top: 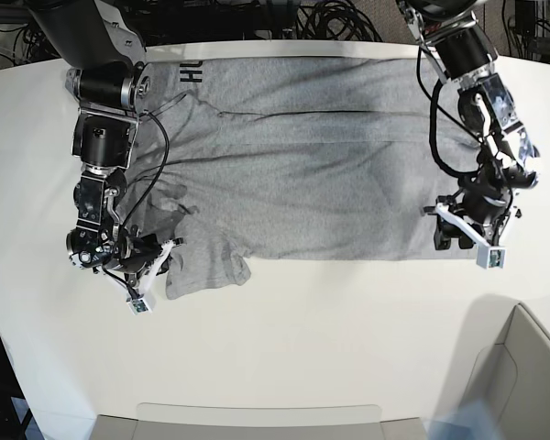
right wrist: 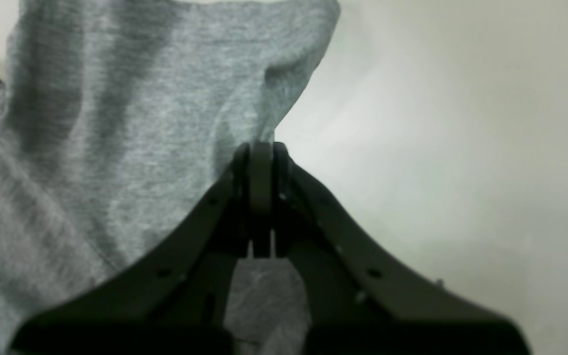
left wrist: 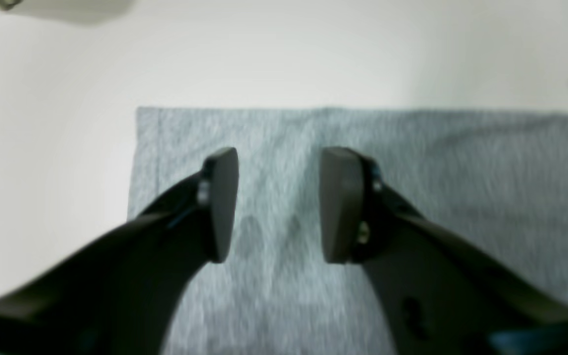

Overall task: Fold the T-shirt properly
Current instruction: 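Lower both grippers and grasp the hem corners, then lift the hem with both grippers and fold it toward the collar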

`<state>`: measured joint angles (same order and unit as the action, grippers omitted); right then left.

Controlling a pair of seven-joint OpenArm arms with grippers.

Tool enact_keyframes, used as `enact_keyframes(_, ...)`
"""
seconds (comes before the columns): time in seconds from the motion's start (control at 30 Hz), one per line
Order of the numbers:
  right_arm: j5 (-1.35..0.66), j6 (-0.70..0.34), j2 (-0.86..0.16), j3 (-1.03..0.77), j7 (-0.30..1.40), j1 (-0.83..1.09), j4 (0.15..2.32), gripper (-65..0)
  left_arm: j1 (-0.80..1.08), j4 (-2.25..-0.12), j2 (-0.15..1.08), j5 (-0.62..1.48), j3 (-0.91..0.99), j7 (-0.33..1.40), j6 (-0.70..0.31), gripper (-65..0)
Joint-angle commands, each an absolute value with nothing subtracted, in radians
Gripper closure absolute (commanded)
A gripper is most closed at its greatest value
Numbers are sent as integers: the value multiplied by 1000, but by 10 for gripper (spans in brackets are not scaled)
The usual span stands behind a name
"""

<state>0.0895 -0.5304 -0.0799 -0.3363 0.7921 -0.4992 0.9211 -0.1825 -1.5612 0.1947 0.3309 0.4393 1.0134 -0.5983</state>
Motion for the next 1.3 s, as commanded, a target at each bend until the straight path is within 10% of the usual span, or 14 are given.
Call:
enact_keyframes(0.0, 82, -533, -90, -337, 782, -529, 938, 0, -220, -1547, 237, 338, 435, 992, -584, -341)
enact_keyframes(0.6, 84, -533, -90, -337, 783, -522, 934, 0, -516, -734, 495, 338, 202, 659, -696, -345)
enact_keyframes(1.27, 84, -532, -88, -337, 785, -521, 934, 0, -578, -507, 532, 337, 197, 469, -662, -346)
